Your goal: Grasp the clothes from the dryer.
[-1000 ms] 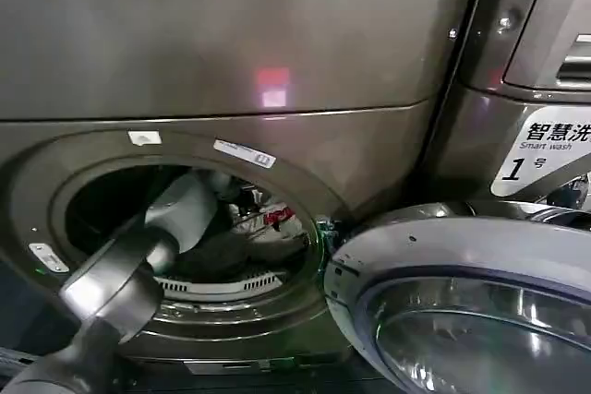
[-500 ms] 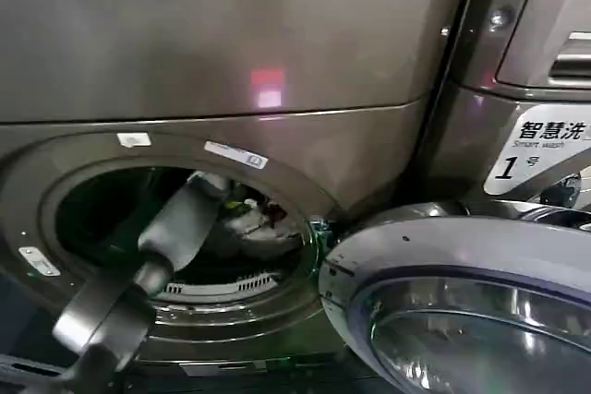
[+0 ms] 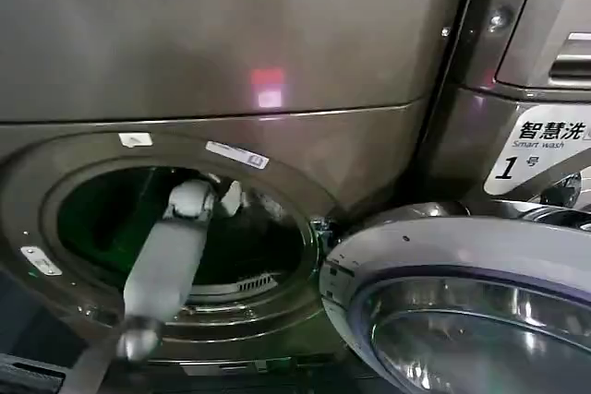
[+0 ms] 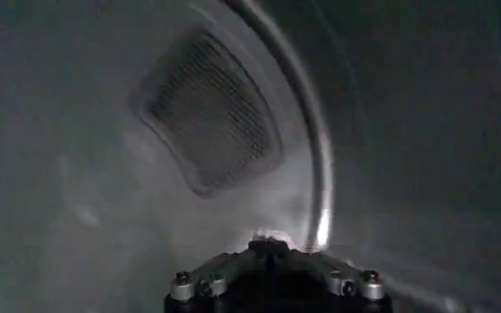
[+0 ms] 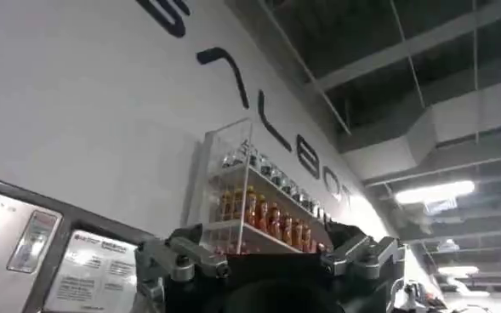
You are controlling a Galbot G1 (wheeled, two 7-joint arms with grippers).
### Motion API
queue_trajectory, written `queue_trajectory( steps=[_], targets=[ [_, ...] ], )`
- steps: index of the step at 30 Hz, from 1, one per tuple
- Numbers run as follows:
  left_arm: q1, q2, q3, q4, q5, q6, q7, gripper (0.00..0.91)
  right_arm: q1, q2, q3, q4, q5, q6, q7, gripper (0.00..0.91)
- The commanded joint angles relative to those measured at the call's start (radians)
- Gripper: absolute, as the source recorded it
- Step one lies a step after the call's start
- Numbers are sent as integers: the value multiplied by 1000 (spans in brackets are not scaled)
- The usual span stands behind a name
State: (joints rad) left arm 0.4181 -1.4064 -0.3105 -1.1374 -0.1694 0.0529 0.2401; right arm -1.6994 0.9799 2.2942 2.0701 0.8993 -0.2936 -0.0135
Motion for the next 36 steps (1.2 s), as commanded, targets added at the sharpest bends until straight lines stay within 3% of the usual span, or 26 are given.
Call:
queue_trajectory(
  steps=[1, 5, 9, 14, 36],
  targets=[
    [200, -32, -125, -289, -37, -71, -312, 0, -9, -5, 15, -5, 2, 12, -2, 907],
    [264, -53, -143, -348, 27, -69, -413, 0, -12, -9, 24, -10, 1, 42, 0, 907],
    [346, -67, -141, -414, 64, -61, -404, 0, -17, -11, 40, -18, 0, 83, -8, 907],
    [342, -68, -143, -414, 69, -57, -392, 0, -24, -13, 52, -29, 2, 111, 3, 907],
    [344, -57, -135, -442, 80, -52, -363, 0, -14, -5, 50, -21, 10, 121, -23, 907]
  ],
)
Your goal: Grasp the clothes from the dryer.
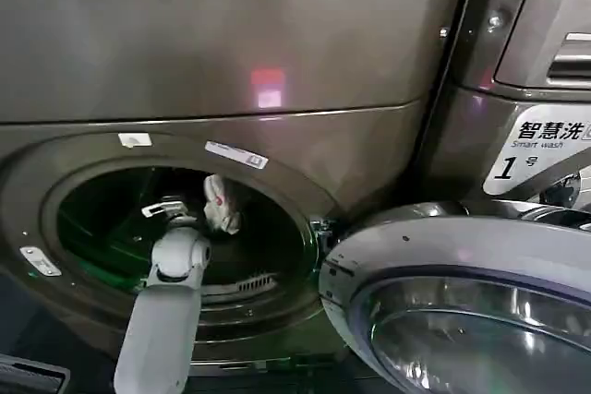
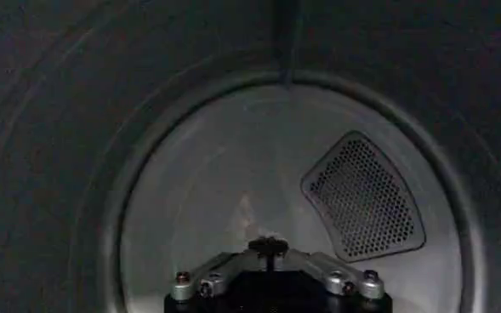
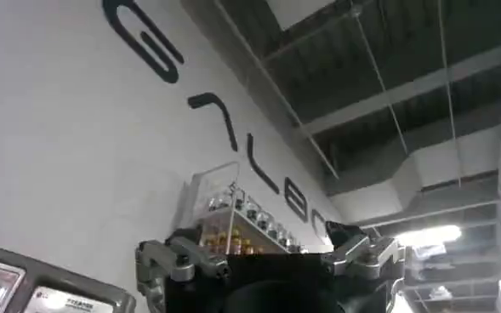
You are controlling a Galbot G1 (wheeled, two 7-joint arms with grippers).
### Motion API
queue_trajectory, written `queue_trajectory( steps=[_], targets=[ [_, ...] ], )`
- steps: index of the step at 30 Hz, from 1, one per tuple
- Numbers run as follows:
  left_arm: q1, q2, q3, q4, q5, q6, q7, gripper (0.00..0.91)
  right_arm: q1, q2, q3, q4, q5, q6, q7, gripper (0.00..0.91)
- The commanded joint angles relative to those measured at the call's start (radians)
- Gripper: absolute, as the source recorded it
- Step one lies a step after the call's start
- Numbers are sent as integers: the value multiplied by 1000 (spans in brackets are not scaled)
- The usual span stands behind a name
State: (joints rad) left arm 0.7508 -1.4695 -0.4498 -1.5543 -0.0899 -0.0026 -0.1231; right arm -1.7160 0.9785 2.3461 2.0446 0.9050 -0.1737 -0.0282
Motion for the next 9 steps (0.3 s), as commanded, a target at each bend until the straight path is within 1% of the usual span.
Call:
queue_trajectory(
  steps=[1, 9],
  targets=[
    [11, 13, 10, -27, 1, 4, 1, 0, 4, -4, -2, 7, 9, 0, -9, 907],
    [12, 20, 5, -41, -4, 5, 3, 0, -1, -11, -3, 11, 12, 1, -16, 907]
  ],
)
